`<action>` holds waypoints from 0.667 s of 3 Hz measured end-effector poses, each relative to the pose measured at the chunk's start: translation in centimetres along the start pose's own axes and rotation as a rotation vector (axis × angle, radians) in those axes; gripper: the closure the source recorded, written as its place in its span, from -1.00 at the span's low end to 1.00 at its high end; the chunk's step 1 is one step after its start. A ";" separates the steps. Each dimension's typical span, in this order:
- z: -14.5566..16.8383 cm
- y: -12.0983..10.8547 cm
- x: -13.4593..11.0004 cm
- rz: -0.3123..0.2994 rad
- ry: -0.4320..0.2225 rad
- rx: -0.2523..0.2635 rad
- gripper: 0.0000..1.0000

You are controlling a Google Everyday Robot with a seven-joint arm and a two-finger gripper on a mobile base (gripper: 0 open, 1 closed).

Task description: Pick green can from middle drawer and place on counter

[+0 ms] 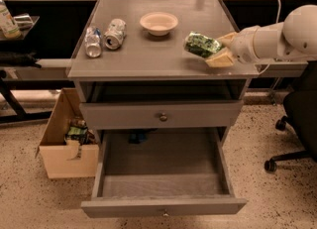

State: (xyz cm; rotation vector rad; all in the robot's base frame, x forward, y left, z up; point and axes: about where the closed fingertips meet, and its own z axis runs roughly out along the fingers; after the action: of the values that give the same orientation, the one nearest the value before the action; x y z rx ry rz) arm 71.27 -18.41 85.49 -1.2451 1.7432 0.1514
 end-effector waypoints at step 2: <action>0.4 -2.1 0.6 0.034 0.022 0.014 0.65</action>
Offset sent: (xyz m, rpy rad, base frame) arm 0.0302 -0.0240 0.0080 -0.0014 0.0279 -0.0632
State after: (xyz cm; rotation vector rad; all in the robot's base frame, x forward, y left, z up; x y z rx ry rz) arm 73.18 -19.62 85.64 -1.2114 1.7824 0.1448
